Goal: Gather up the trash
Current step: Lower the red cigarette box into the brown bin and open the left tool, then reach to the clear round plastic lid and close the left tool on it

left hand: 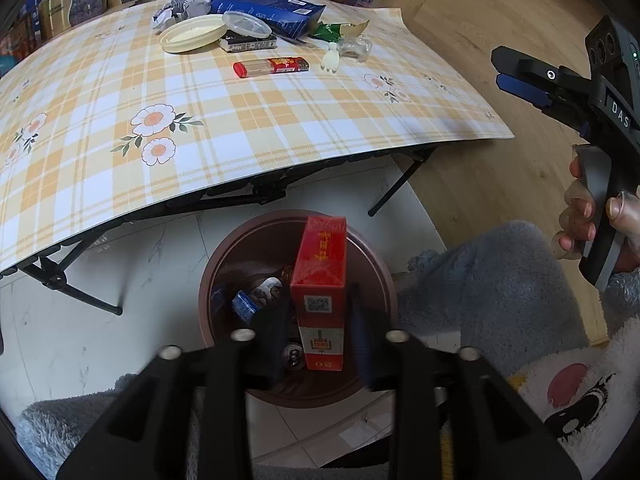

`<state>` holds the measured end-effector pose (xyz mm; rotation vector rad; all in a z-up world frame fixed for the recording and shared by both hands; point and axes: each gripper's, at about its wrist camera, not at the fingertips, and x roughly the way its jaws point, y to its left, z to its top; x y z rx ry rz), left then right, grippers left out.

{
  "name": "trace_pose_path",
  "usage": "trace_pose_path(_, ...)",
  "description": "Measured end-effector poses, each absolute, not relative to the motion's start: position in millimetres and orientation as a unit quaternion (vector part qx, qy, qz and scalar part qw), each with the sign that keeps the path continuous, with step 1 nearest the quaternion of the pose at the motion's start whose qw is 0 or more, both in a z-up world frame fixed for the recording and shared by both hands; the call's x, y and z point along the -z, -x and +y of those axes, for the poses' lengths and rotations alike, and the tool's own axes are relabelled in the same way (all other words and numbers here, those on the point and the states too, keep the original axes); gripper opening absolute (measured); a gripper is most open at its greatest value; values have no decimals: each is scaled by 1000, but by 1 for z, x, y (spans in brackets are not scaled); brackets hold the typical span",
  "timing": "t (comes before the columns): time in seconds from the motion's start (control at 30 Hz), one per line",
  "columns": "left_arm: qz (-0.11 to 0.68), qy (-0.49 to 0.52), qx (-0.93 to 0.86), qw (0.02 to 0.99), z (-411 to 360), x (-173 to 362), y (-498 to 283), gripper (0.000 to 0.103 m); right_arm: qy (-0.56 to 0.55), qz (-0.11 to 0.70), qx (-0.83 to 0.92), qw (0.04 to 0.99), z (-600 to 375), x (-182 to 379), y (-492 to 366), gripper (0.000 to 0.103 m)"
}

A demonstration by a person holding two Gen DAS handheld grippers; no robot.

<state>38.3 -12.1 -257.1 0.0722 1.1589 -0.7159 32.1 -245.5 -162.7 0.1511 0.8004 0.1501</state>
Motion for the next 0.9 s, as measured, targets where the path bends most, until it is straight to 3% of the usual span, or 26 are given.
trace_pose_path(0.13, 522, -22, 336, 784, -9, 253, -39, 64, -77, 393, -72, 913, -246, 167, -33, 96)
trace_pose_path(0.33, 490, 7, 305, 817, 7, 238, -47, 84, -83, 398, -68, 911, -249, 172, -34, 96)
trace_pose_path(0.63, 399, 54, 235, 885, 41, 201, -65, 87, -91, 400, -52, 910, -259, 178, -37, 97)
trace_pose_path(0.9, 377, 53, 182, 907, 58, 192, -84, 87, -84, 401, -29, 912, -270, 186, -46, 97)
